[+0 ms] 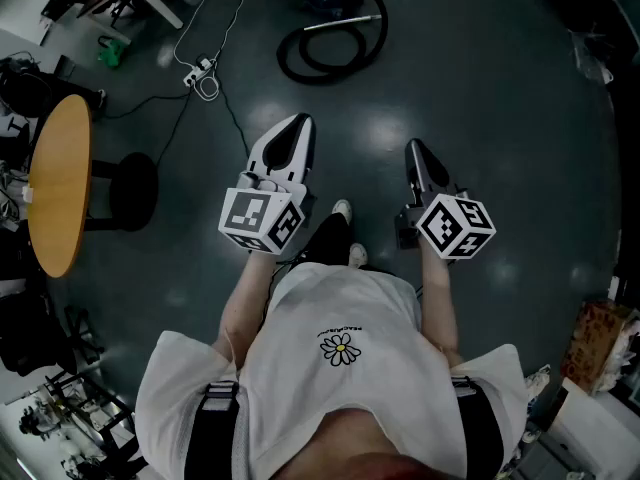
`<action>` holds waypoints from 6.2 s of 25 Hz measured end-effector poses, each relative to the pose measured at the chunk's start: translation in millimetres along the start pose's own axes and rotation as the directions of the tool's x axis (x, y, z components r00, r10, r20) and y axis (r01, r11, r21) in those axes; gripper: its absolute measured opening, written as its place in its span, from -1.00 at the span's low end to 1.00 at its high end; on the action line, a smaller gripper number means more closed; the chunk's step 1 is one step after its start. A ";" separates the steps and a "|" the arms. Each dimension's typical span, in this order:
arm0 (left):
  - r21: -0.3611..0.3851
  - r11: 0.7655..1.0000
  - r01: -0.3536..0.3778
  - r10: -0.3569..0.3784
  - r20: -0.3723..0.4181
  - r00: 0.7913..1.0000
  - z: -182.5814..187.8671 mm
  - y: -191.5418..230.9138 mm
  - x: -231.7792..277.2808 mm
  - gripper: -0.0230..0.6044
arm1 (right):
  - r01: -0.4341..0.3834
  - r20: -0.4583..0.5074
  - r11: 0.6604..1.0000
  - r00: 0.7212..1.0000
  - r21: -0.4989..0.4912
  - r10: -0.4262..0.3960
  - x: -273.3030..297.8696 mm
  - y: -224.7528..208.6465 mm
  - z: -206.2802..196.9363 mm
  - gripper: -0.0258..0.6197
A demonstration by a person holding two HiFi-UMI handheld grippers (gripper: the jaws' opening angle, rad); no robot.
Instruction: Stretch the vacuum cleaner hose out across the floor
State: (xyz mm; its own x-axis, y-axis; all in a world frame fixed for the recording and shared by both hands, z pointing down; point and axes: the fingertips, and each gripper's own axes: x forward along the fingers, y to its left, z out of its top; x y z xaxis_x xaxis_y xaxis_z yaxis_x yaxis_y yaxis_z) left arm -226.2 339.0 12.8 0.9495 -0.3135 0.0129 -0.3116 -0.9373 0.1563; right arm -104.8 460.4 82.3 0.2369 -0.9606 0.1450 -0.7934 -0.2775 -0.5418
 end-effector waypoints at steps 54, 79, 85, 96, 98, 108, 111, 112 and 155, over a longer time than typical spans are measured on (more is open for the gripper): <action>-0.025 0.978 -0.207 0.196 -0.229 0.953 -34.7 481.7 633.4 -0.47 | -0.326 -0.495 0.872 0.861 -0.364 0.116 776.3 -226.3 192.6 -0.45; 0.064 0.941 -0.331 0.334 -0.320 0.887 -728.9 695.4 647.1 -0.47 | -0.702 -0.676 -0.136 0.711 -0.699 -0.195 1173.4 -594.0 -442.7 -0.45; 0.055 0.900 -0.433 0.424 -0.347 0.836 -751.2 700.7 594.9 -0.47 | -0.710 -0.646 -0.226 0.702 -0.667 -0.299 1165.8 -593.5 -453.2 -0.44; 0.162 0.840 -0.518 0.542 -0.290 0.788 -717.2 735.2 562.3 -0.48 | -0.688 -0.659 -0.246 0.725 -0.683 -0.201 1142.7 -547.7 -474.8 -0.44; 0.265 0.827 -0.496 0.559 -0.295 0.775 -708.5 737.5 560.2 -0.48 | -0.684 -0.686 -0.302 0.718 -0.664 -0.119 1119.6 -516.2 -489.9 -0.44; 0.275 0.719 -0.638 0.691 -0.187 0.698 -659.3 746.5 509.3 -0.47 | -0.215 -0.632 -0.686 0.636 -0.695 0.442 1059.3 -291.2 -541.0 -0.44; 0.264 0.684 -0.680 0.728 -0.194 0.658 -663.1 741.8 488.9 -0.47 | -0.255 -0.641 -0.644 0.596 -0.722 0.484 1055.5 -237.8 -574.3 -0.44; 0.262 0.666 -0.698 0.745 -0.184 0.642 -663.4 739.4 481.2 -0.47 | -0.339 -0.645 -0.572 0.576 -0.747 0.502 1051.7 -224.0 -577.9 -0.44; 0.231 0.969 -0.085 0.190 -0.485 0.854 -787.4 679.1 628.8 -0.48 | -0.174 -0.649 0.777 0.673 -0.606 -0.356 1093.1 -663.2 -427.6 -0.44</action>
State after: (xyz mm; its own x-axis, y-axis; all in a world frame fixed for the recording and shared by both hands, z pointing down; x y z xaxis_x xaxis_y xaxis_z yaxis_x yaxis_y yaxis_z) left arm 188.3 -374.7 904.6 0.7691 -0.3721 0.5196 -0.3912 -0.9170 -0.0778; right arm 440.6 -411.3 954.2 0.0776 -0.5563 0.8274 -0.9969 -0.0568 0.0554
